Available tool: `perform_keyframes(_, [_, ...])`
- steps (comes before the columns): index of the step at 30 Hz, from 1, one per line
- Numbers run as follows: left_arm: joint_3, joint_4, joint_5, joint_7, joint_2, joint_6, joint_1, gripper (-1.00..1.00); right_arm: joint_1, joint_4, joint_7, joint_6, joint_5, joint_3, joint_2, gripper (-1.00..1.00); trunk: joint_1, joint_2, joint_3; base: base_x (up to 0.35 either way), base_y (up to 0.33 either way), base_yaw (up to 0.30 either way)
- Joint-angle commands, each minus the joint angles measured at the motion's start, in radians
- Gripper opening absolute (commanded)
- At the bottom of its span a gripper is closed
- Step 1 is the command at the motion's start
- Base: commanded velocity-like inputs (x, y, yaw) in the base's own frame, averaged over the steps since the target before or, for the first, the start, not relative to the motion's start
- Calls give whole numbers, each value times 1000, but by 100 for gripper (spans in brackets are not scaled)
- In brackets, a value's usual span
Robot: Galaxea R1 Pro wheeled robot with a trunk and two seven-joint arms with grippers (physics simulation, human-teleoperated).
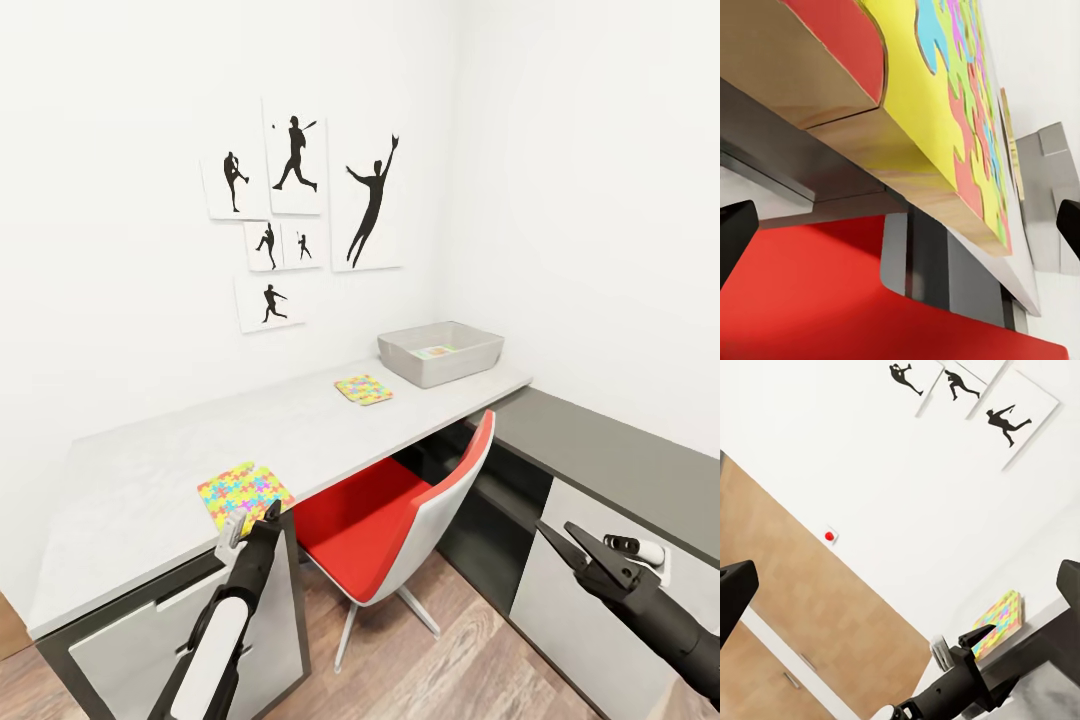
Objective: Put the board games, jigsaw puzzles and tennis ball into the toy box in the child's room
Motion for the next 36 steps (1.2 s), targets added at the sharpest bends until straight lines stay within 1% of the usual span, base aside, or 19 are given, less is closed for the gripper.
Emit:
perform_keyframes(1, [-1, -2, 9, 4, 0, -3, 0, 100, -1, 0, 0, 6, -4, 0, 0, 100, 0, -1, -1, 0, 0, 0])
perform_keyframes(23, [2, -30, 8, 5, 0, -4, 0, 100, -1, 0, 0, 6, -4, 0, 0, 100, 0, -1, -1, 0, 0, 0])
perform_keyframes(29, [18, -30, 9, 5, 0, -5, 0, 100, -1, 0, -1, 6, -3, 0, 0, 100, 0, -1, -1, 0, 0, 0])
perform_keyframes(36, [23, -30, 9, 5, 0, -5, 0, 100, -1, 0, -1, 6, -3, 0, 0, 100, 0, -1, -1, 0, 0, 0])
